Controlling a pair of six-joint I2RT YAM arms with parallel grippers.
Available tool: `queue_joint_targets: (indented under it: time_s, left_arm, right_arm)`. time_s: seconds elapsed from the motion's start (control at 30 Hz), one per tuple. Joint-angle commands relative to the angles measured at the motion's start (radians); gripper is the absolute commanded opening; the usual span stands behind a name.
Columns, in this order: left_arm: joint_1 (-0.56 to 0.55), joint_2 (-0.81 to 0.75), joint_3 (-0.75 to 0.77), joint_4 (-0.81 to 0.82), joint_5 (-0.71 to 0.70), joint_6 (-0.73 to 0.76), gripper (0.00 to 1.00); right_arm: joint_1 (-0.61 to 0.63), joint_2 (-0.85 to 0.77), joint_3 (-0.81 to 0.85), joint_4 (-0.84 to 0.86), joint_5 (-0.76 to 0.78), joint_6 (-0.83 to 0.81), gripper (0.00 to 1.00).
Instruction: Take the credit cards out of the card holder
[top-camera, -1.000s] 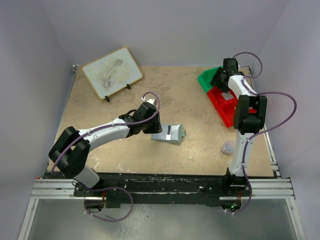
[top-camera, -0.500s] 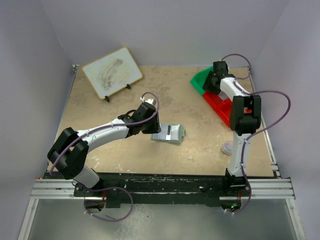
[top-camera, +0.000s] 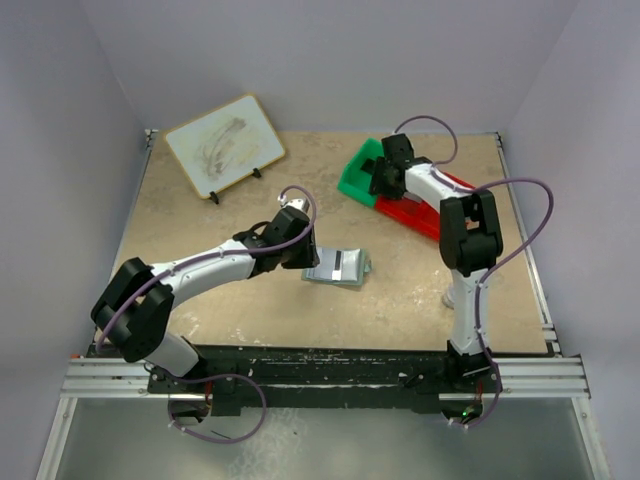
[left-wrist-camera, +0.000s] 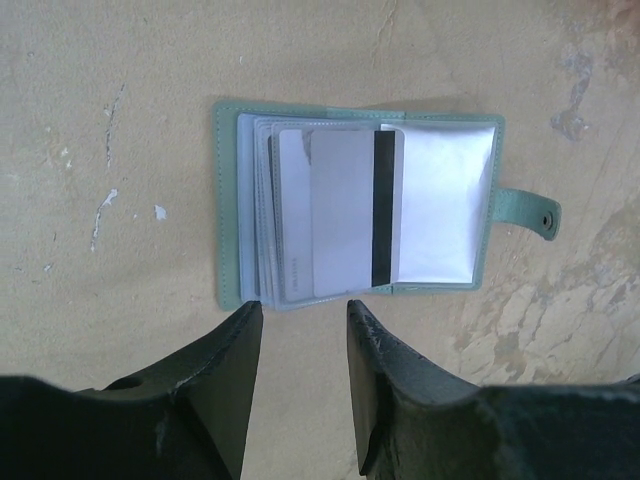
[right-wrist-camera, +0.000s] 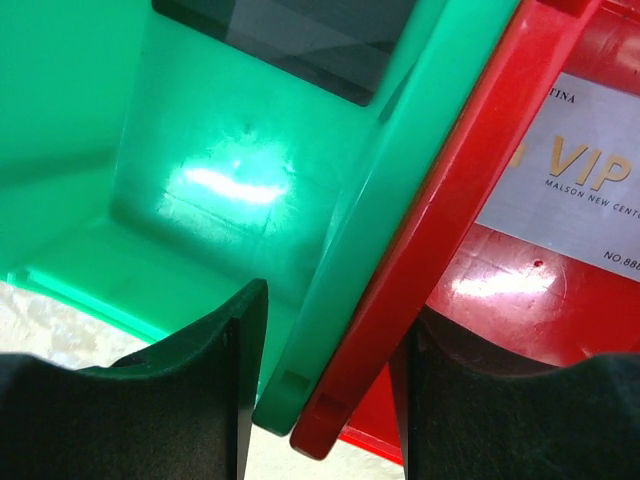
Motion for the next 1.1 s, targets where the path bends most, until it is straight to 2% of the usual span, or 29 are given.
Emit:
queue_joint_targets:
  time_s: [0.0,0.37,0.67,0.87,1.07]
  left_arm:
    - [0.001,-0.053,-0.017,0.018,-0.033,-0.014,0.37]
    - [0.002,-0.055,-0.025,0.030,-0.050,-0.032,0.37]
    - [0.001,-0.043,-0.028,0.042,-0.039,-0.035,0.37]
    - [0.001,-0.012,-0.024,0.085,-0.017,-0.045,0.37]
    - [0.001,0.050,-0.004,0.128,0.029,-0.052,0.37]
  right_arm:
    - [0.077,-0.083,-0.019,-0.001,-0.030,-0.007,0.52]
    - [0.228,-0.119,-0.029,-0.024,0.005,-0.037,0.52]
    - [0.233,-0.220,-0.014,-0.082,0.033,-0.044,0.55]
    - [0.233,-0.425,-0.186,0.004,0.021,-0.037,0.56]
    - [0.232,-0.625,-0.469,0.190,-0.234,0.010,0.54]
